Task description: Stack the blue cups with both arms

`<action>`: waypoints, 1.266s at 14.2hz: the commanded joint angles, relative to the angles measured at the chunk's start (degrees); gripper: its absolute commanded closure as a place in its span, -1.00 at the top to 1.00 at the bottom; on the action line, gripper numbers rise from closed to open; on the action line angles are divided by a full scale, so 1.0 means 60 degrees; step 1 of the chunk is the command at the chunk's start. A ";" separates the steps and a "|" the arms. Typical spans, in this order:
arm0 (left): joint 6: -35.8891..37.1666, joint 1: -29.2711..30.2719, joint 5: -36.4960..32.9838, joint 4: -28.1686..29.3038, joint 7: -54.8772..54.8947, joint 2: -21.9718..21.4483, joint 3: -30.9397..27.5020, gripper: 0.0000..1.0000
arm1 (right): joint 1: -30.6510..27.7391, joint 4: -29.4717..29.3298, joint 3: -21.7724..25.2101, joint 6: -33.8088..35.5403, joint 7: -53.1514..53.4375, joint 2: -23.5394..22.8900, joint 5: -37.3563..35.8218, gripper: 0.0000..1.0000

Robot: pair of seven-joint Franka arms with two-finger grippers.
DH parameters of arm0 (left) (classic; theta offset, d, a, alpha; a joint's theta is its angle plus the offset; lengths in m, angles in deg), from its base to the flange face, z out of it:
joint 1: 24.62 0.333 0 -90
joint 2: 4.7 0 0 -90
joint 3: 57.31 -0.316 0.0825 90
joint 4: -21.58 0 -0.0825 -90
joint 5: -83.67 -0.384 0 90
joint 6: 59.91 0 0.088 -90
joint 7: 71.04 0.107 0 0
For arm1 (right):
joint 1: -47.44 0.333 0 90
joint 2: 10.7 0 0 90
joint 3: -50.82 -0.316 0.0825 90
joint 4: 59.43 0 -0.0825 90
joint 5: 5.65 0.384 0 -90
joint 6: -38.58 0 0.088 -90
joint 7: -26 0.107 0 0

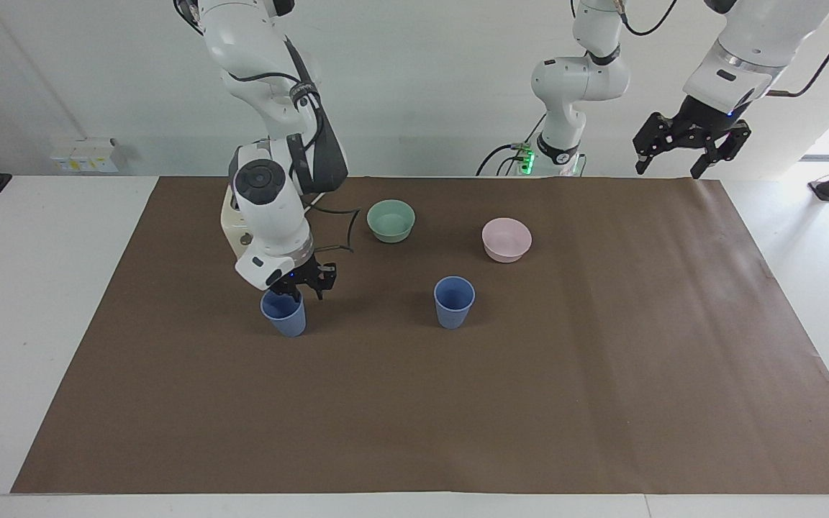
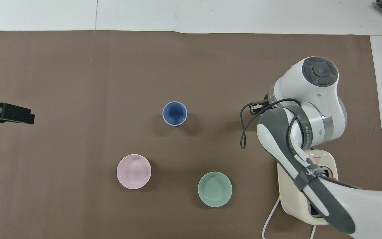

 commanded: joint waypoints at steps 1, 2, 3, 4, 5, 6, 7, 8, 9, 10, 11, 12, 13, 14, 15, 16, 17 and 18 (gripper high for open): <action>0.0068 0.0152 -0.0020 0.0325 0.0184 -0.0289 0.0063 1.00 | -0.0151 0.0167 -0.0070 -0.0219 -0.0478 -0.0117 -0.0153 -0.55; 0.0082 0.0152 -0.0049 0.0340 0.0286 -0.0319 0.0063 1.00 | -0.0151 0.0167 -0.0055 -0.0190 -0.0479 -0.0117 -0.0153 -0.70; 0.0082 0.0152 -0.0151 0.0340 0.0432 -0.0319 0.0063 1.00 | -0.0151 0.0167 -0.0055 -0.0175 -0.0493 -0.0117 -0.0167 -0.86; 0.0053 0.0152 -0.0181 0.0355 0.0448 -0.0319 0.0063 1.00 | -0.0151 0.0153 -0.0055 -0.0146 -0.0508 -0.0117 -0.0196 -1.00; 0.0024 0.0166 -0.0181 0.0355 0.0347 -0.0319 0.0063 1.00 | -0.0136 0.0109 -0.0055 -0.0073 -0.0494 -0.0117 -0.0284 -1.00; 0.0038 0.0152 -0.0181 0.0355 0.0360 -0.0319 0.0063 1.00 | -0.0078 0.0080 -0.0055 -0.0014 -0.0479 -0.0117 -0.0429 -1.00; 0.0067 0.0166 -0.0181 0.0369 0.0375 -0.0319 0.0063 1.00 | -0.0034 0.0007 -0.0055 0.0044 -0.0464 -0.0117 -0.0663 -1.00; 0.0068 0.0181 -0.0181 0.0398 0.0375 -0.0319 0.0049 1.00 | -0.0034 -0.0139 -0.0055 0.0233 -0.0464 -0.0117 -0.0810 -1.00; 0.0053 0.0254 -0.0181 0.0399 0.0375 -0.0333 0.0049 1.00 | -0.0034 -0.0416 -0.0055 0.0598 -0.0464 -0.0103 -0.0841 -1.00; 0.0082 0.0269 -0.0181 0.0399 0.0375 -0.0333 0.0049 1.00 | -0.0034 -0.0796 -0.0055 0.1109 -0.0464 -0.0103 -0.0856 -1.00; 0.0082 0.0284 -0.0181 0.0442 0.0433 -0.0362 0.0049 1.00 | -0.0019 -0.1205 -0.0055 0.1651 -0.0464 -0.0088 -0.0870 -1.00; 0.0082 0.0298 -0.0181 0.0501 0.0448 -0.0406 0.0049 1.00 | 0.0010 -0.1717 -0.0055 0.2251 -0.0421 -0.0059 -0.0914 -1.00; 0.0068 0.0298 -0.0196 0.0516 0.0463 -0.0407 0.0049 1.00 | 0.0068 -0.2317 -0.0084 0.2895 -0.0406 -0.0059 -0.0914 -1.00; 0.0068 0.0298 -0.0196 0.0516 0.0463 -0.0407 0.0049 1.00 | 0.0272 -0.2845 -0.0085 0.3438 -0.0348 -0.0073 -0.0929 -1.00; 0.0082 0.0284 -0.0211 0.0516 0.0463 -0.0407 0.0049 1.00 | 0.0579 -0.3068 -0.0056 0.3835 -0.0115 -0.0088 -0.0914 -1.00; 0.0082 0.0284 -0.0211 0.0545 0.0463 -0.0407 0.0049 1.00 | 0.0828 -0.3345 -0.0041 0.3940 0.0308 -0.0103 -0.0929 -1.00; 0.0068 0.0298 -0.0211 0.0545 0.0463 -0.0407 0.0049 1.00 | 0.1106 -0.3609 -0.0041 0.3985 0.0979 -0.0146 -0.0929 -1.00; 0.0082 0.0298 -0.0211 0.0560 0.0463 -0.0407 0.0049 1.00 | 0.1370 -0.3829 -0.0041 0.3985 0.1494 -0.0248 -0.0972 -1.00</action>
